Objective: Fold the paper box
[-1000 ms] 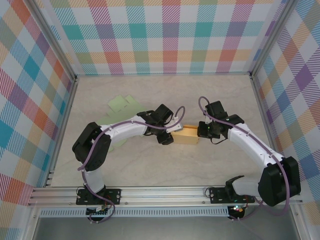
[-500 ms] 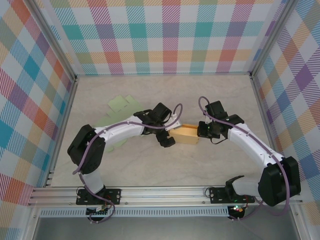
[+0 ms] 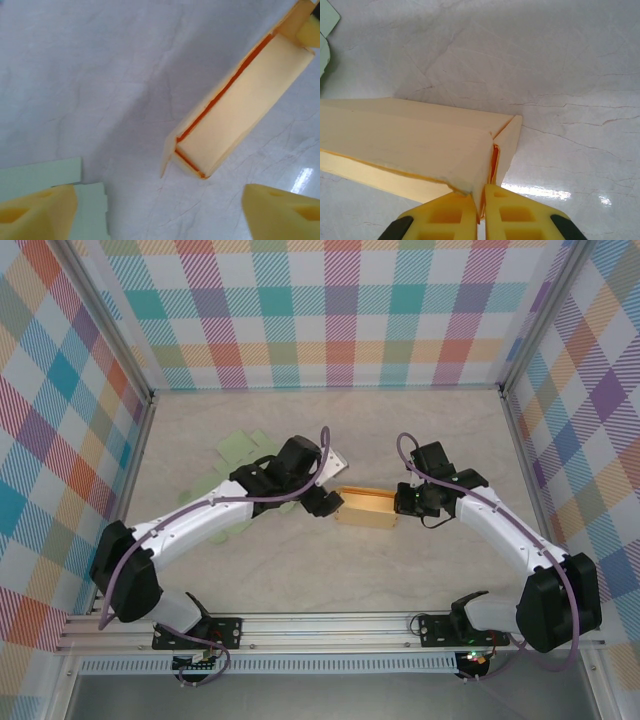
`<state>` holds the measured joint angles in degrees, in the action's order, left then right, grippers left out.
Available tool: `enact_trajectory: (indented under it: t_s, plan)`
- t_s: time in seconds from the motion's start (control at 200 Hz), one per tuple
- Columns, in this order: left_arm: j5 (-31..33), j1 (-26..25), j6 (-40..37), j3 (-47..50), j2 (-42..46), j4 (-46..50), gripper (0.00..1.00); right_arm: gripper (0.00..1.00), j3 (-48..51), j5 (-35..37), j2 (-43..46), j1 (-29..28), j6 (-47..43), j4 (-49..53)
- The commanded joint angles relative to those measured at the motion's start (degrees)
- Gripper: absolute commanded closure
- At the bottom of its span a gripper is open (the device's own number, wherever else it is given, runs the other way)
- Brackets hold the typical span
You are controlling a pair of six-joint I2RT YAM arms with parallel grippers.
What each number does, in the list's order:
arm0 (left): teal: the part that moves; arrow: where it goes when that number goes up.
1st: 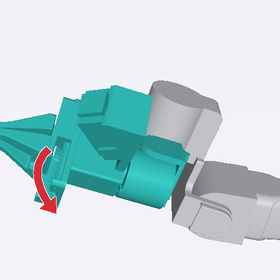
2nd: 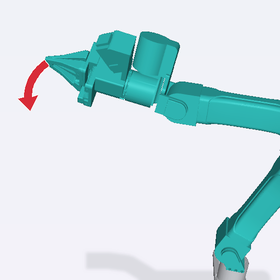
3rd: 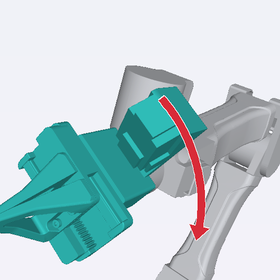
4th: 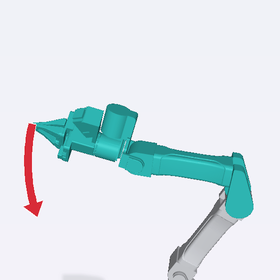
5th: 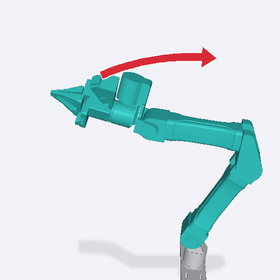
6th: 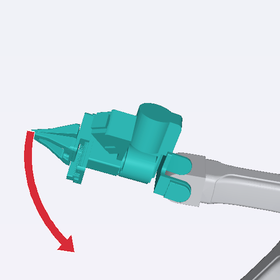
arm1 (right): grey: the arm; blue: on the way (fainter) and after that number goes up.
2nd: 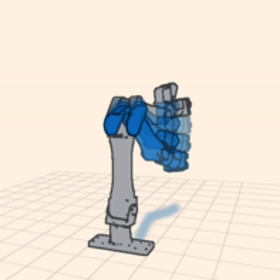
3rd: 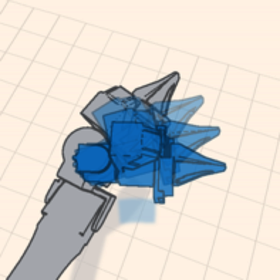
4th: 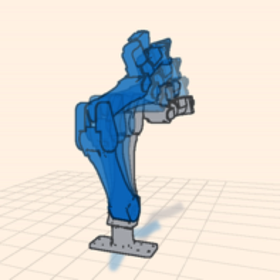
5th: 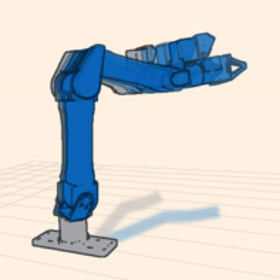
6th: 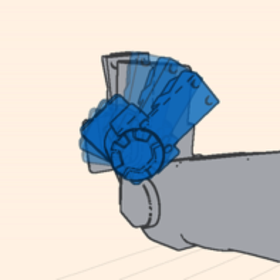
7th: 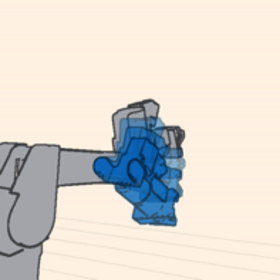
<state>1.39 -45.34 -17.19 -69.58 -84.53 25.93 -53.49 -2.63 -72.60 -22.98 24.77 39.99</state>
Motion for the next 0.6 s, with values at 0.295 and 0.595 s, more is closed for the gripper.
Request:
enact_trajectory:
  t_s: [0.295,0.595]
  plan:
    - [1.7,0.0,4.6,-5.9,-4.2,9.9,0.40,0.88,-1.3,-1.5,-0.5,-1.0,-0.6,1.4]
    - [-0.5,1.5,6.6,-8.6,-9.2,10.3,0.46,0.88,-1.5,-1.4,-0.7,-1.1,-0.6,1.4]
